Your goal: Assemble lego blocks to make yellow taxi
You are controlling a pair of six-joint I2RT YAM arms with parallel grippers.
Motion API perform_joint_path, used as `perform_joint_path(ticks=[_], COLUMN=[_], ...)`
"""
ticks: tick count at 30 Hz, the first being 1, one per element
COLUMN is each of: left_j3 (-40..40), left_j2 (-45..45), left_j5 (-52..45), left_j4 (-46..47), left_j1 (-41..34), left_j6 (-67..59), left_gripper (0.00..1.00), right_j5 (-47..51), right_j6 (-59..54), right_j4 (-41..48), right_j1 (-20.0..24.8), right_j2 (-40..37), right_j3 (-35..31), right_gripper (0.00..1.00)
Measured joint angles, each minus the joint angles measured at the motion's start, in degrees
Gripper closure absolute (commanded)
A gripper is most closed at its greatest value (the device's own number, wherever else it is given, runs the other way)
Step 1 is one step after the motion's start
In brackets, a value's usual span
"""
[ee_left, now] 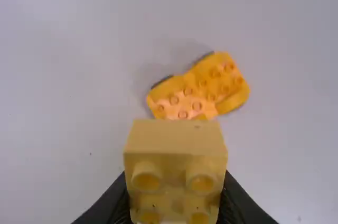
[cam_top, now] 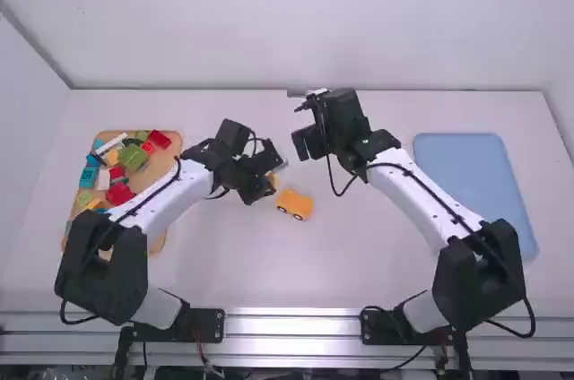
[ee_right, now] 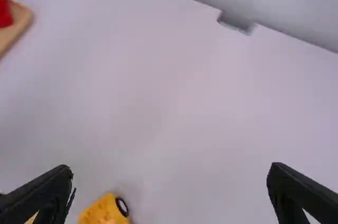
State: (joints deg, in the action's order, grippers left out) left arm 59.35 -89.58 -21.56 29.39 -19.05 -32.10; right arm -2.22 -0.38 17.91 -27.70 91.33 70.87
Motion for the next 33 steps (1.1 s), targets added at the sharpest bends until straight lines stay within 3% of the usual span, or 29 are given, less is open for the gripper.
perform_joint_path(ticks=[9, 12, 20, 28, 29, 30, 31, 33], left_j3=[2.91, 2.91, 2.91, 0.52, 0.37, 0.35, 0.37, 0.61], left_j2=[-12.07, -15.04, -17.92, -17.92, -17.90, -17.88, -17.86, -17.77], left_j5=[14.36, 16.87, 20.06, 18.29, 18.23, 18.23, 18.27, 18.23], left_j4=[3.17, 3.37, 3.34, 0.92, 0.68, 0.50, -0.63, -1.51], left_j1=[-2.27, -2.27, -2.27, -2.19, -2.16, -2.16, -2.19, -2.16], left_j6=[-17.84, -22.01, -33.53, -40.46, -41.03, -40.76, -40.76, -39.80], left_gripper=[0.98, 0.98, 0.98, 0.69, 0.36, 0.31, 0.01, 0.01], right_j5=[16.26, 18.49, 20.35, 13.38, 11.82, 10.95, 9.03, 6.36], right_j6=[9.33, 11.43, 12.87, 12.00, 11.96, 11.89, 11.74, 11.30], right_j4=[5.29, 1.42, -15.87, -23.32, -23.32, -23.30, -23.32, -23.34], right_j1=[-1.46, -1.38, -1.36, 3.69, 4.70, 5.27, 6.34, 7.65], right_j2=[-0.17, -1.55, -9.55, -16.92, -17.20, -17.29, -17.33, -17.33], right_j3=[-0.13, -2.03, -16.09, -24.90, -25.09, -25.16, -25.20, -25.22], right_gripper=[0.02, 0.02, 0.02, 0.02, 0.02, 0.02, 0.02, 0.02])
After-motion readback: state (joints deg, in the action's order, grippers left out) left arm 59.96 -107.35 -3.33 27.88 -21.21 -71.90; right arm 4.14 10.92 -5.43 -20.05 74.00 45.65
